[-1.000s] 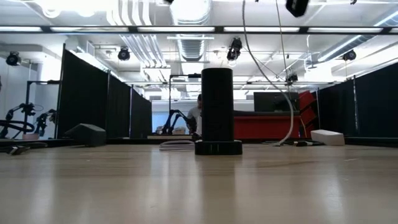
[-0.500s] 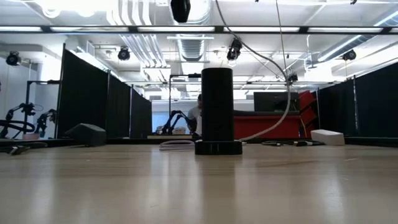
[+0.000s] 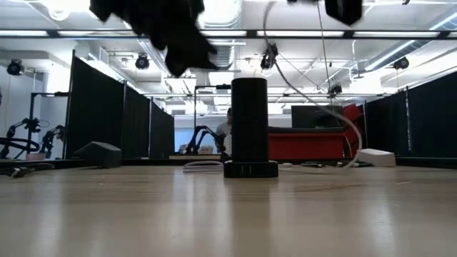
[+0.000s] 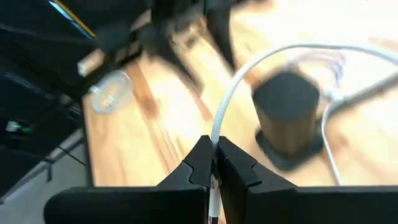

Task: Insert USB
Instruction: Insert the white charger cable into the black charger adapter

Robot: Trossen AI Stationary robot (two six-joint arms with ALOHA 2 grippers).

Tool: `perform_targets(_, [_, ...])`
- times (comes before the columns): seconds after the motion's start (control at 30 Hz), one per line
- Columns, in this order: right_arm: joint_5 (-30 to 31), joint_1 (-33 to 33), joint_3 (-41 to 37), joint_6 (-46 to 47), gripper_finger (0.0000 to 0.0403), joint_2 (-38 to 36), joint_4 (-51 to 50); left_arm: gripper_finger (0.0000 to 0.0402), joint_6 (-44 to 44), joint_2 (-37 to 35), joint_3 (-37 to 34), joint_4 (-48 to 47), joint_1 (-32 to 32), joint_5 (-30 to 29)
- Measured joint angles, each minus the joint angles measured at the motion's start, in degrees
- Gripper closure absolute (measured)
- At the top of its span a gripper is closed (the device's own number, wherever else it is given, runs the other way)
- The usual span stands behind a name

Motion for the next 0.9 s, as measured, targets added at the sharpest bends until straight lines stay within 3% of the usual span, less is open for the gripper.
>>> perform_targets(0.13, [1.61,2.42,-4.38,4.82,0.0403,4.66,4.19,0.0229,2.14,-0.16,-5.43,5.75,7.56,5.09])
perform_targets(0.27, [4.45,2.89,-7.05,5.28,0.0403,11.35,9.24,0.0238,4.93,3.99,-8.82,8.20,11.44,8.83])
perform_targets(0.9, [9.51,-0.91,-9.09,1.62,0.0403,29.60,23.15,0.0240,6.55,19.89,-5.78,13.16,11.58,13.24])
